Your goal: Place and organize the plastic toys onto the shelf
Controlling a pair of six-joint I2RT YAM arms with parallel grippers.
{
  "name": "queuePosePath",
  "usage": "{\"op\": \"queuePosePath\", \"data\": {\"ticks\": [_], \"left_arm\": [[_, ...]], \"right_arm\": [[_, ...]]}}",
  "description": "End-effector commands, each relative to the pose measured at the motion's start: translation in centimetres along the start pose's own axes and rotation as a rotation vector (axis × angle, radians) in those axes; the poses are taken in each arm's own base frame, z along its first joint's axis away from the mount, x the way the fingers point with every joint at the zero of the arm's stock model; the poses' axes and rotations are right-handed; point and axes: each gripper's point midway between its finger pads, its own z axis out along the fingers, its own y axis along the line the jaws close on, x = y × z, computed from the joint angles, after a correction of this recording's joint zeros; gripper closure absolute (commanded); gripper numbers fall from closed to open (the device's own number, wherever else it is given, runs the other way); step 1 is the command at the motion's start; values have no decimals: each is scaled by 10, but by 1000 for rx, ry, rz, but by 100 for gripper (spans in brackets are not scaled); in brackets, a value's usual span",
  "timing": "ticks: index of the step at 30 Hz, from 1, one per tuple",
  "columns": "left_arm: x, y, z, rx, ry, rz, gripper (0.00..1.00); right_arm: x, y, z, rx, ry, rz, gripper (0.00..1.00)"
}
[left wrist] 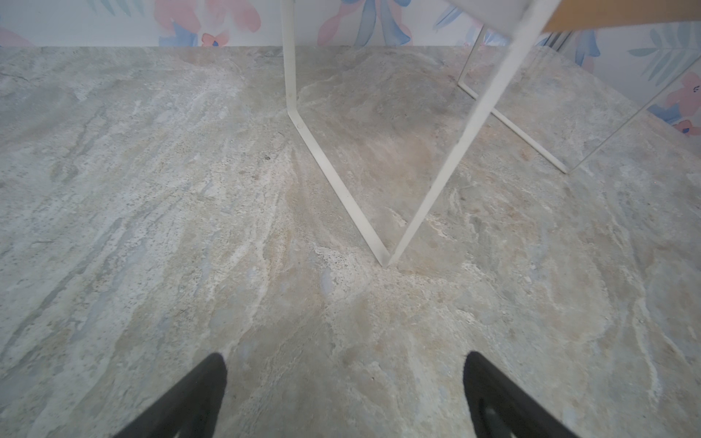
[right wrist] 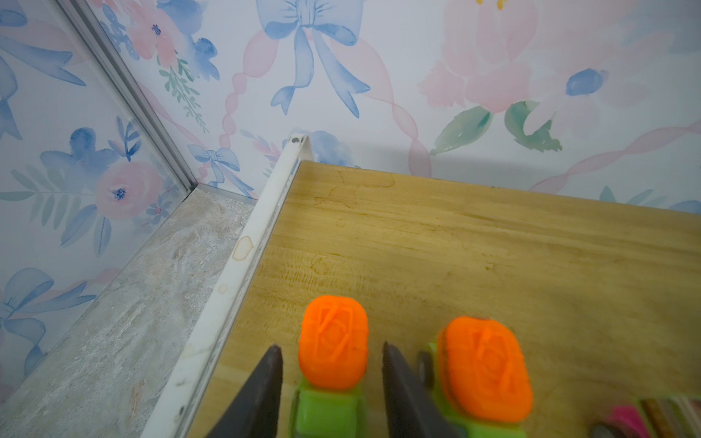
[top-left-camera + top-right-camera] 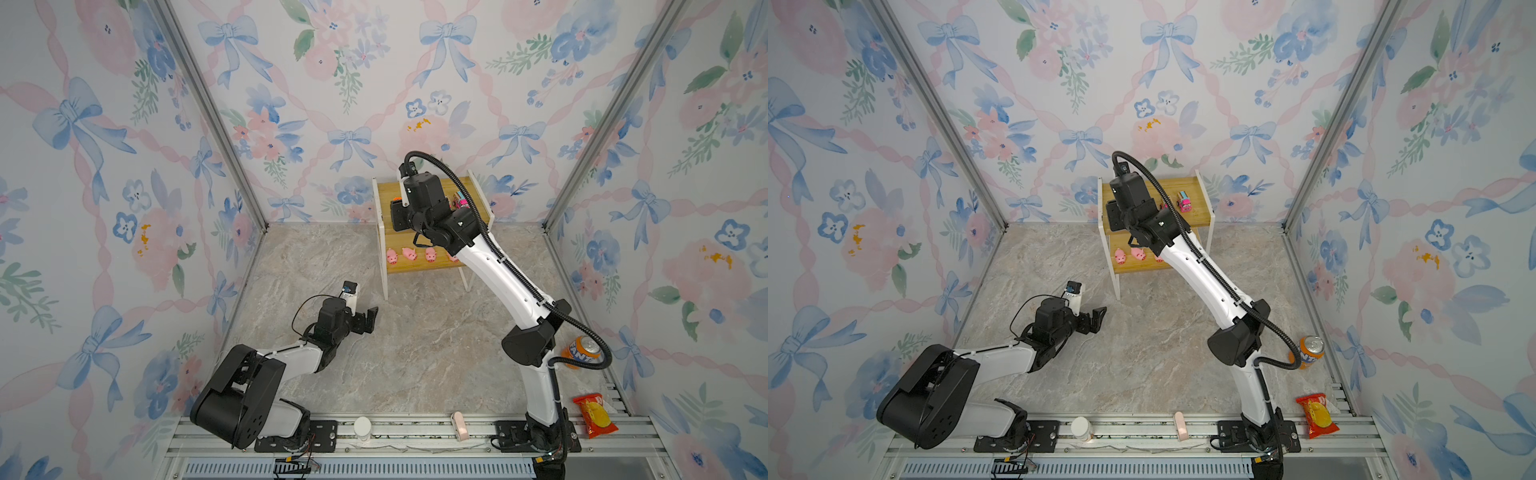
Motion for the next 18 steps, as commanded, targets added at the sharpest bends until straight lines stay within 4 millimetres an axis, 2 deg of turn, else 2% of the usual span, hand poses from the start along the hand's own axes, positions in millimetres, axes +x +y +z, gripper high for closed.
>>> {"op": "queuePosePath", "data": {"ticks": [1, 6, 8, 10, 11, 12, 15, 18], "left_arm": [[0, 0, 0, 9, 6, -19, 2], [0, -1, 1, 14, 9, -20, 2], [1, -2, 1, 18, 9, -22, 2], [1, -2, 1, 19, 10, -21, 2], [0, -2, 1, 19, 9, -21, 2], [0, -2, 1, 19, 9, -19, 2], [1, -2, 2, 19, 13, -20, 2], [2, -3, 5, 28, 21, -24, 2]], "right_arm": [[-17, -7, -29, -1, -29, -14, 51], [-32, -13, -80, -39, -62, -26, 45], [-33, -23, -106, -44, -80, -20, 44], [-24, -36, -132, -40, -85, -16, 43], [-22, -48, -157, -31, -108, -4, 41], [-11, -57, -167, -20, -103, 1, 40], [34, -103, -205, 67, -83, 84, 40], [96, -147, -231, 162, -43, 197, 39]]}}
